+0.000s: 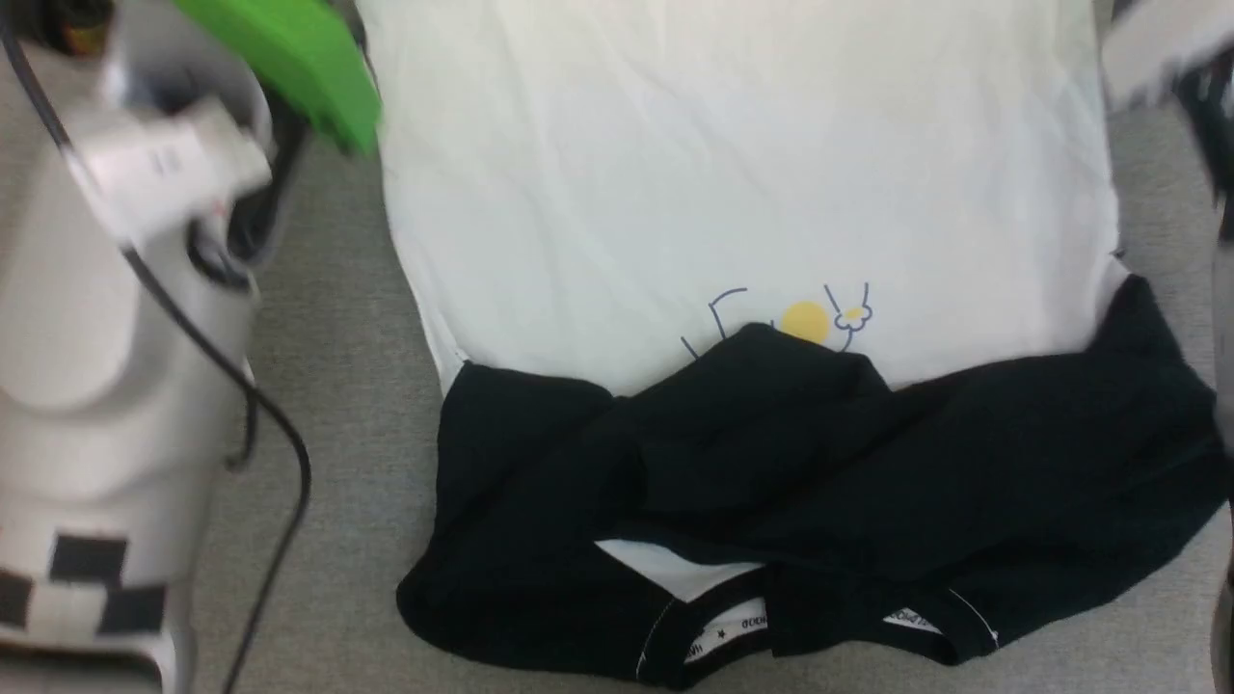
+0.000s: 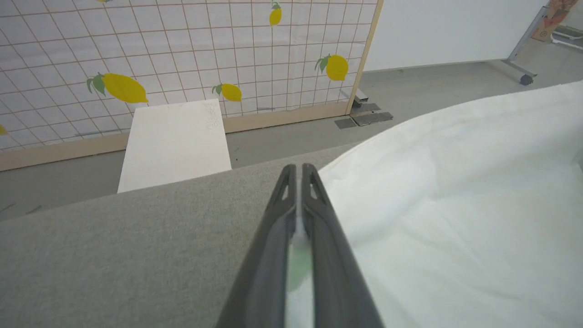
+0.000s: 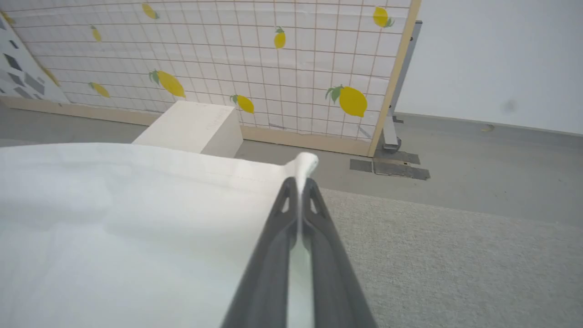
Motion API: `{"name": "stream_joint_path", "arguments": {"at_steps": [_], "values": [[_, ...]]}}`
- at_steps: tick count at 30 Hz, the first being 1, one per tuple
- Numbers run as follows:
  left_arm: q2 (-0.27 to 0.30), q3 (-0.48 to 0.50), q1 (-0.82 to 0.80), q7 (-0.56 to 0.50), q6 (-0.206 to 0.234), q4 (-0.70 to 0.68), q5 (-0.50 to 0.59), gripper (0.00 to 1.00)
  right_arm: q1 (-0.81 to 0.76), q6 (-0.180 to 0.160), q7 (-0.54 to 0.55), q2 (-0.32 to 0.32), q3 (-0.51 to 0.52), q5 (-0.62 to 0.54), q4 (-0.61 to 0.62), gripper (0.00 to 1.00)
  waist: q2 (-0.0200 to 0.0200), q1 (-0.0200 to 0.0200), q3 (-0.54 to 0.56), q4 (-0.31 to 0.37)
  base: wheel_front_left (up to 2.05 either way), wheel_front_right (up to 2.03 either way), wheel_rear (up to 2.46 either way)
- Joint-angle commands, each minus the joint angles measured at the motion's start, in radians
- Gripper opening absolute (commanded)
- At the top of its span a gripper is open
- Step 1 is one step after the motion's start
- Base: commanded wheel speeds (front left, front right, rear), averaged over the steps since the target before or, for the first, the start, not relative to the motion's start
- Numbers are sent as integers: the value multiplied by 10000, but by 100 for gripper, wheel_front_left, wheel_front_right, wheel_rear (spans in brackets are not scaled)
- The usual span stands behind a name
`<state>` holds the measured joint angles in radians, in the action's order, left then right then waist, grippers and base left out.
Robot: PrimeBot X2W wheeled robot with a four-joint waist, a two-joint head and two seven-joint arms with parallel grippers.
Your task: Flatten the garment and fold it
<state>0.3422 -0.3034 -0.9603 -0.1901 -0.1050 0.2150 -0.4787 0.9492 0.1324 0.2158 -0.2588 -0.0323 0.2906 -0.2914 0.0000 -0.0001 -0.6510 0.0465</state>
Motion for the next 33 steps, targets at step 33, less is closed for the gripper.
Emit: {"name": "stream_joint_path", "arguments": {"at_steps": [33], "values": [[-664, -1101, 10724, 34, 1187, -3108, -2563, 0, -11280, -17, 3027, 1586, 3527, -984, 4236, 0, 0, 1, 4774, -1278, 0, 0, 0]]}}
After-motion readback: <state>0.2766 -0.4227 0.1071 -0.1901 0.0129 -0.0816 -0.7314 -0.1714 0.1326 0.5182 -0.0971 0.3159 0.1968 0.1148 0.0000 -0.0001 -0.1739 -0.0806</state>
